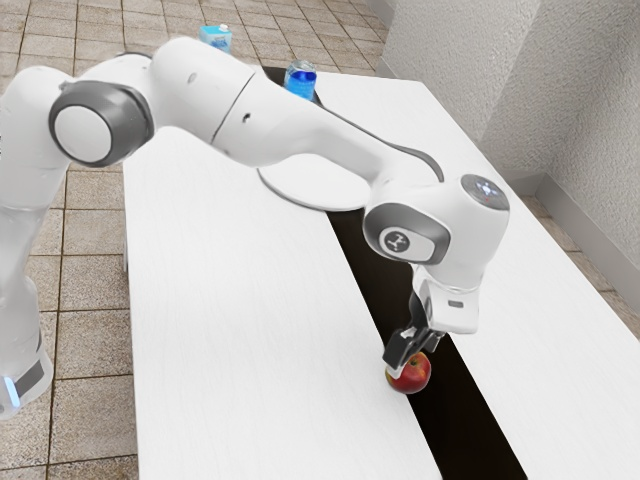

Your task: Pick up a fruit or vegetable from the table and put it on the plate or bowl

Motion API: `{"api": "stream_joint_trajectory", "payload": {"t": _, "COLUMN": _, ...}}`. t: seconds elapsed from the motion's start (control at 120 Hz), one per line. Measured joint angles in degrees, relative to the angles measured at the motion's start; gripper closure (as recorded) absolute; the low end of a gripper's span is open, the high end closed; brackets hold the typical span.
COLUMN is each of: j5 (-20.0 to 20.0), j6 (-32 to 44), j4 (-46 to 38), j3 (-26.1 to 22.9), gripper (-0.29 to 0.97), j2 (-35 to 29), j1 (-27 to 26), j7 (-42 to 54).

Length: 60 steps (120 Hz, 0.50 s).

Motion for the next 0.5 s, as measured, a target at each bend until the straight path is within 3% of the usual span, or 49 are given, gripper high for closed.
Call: {"api": "stream_joint_trajectory", "payload": {"t": 0.5, "j5": -0.1, "j6": 2.1, "j4": -0.1, "j3": 0.1, "gripper": 0.00, "j2": 3.2, "j1": 0.1, "j7": 0.9}}
